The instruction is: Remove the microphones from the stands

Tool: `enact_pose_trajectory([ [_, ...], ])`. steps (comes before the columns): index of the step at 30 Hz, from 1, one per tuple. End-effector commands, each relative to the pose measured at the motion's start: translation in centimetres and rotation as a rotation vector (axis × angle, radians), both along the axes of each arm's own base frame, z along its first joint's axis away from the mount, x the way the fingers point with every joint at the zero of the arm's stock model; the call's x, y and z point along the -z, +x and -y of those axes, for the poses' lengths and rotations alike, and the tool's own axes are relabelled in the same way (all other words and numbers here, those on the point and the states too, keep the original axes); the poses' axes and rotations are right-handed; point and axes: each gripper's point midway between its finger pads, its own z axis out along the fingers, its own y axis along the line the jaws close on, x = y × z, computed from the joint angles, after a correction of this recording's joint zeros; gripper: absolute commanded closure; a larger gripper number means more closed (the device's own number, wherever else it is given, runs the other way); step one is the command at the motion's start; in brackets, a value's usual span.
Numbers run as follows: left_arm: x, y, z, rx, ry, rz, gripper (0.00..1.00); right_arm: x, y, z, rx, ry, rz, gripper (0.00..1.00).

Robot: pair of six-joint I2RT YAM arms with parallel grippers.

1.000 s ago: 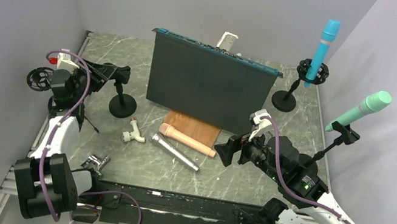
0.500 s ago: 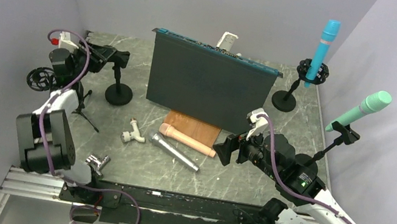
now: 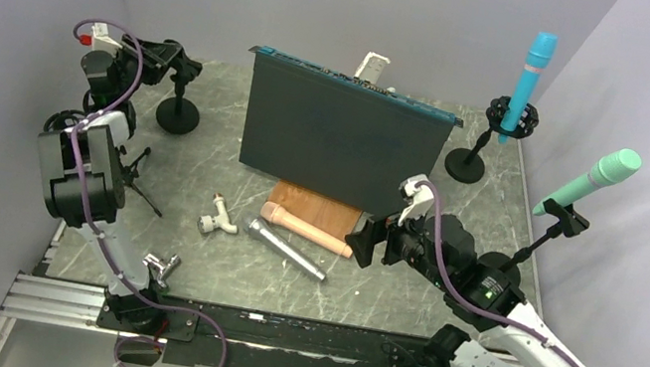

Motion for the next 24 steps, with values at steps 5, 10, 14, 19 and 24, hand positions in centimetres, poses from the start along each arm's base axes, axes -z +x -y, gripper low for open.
enact_pose_trajectory([
  [5, 0.3, -0.5, -1.7, 0.010, -0.012, 0.018, 0.74, -1.1, 0.1, -1.1, -0.006, 0.060, -0.014, 0.00],
  [10, 1.7, -1.3, -3.5, -0.028, -0.061, -0.081, 0.46, -0.9, 0.4, -1.6, -0.008, 0.055, -0.031, 0.00],
  [14, 2.0, -1.6, -4.2, -0.054, -0.025, -0.200, 0.37, 1.1, 0.8, -2.0, 0.006, -0.007, -0.102, 0.00],
  [19, 1.5, -2.8, -5.0, -0.126, -0.023, -0.326, 0.04, 3.1, 0.8, -2.9, -0.004, -0.063, -0.191, 0.00],
  [24, 0.7, -5.1, -4.6, -0.164, -0.014, -0.381, 0.01, 4.6, -0.5, -5.1, -0.100, -0.034, -0.288, 0.01],
])
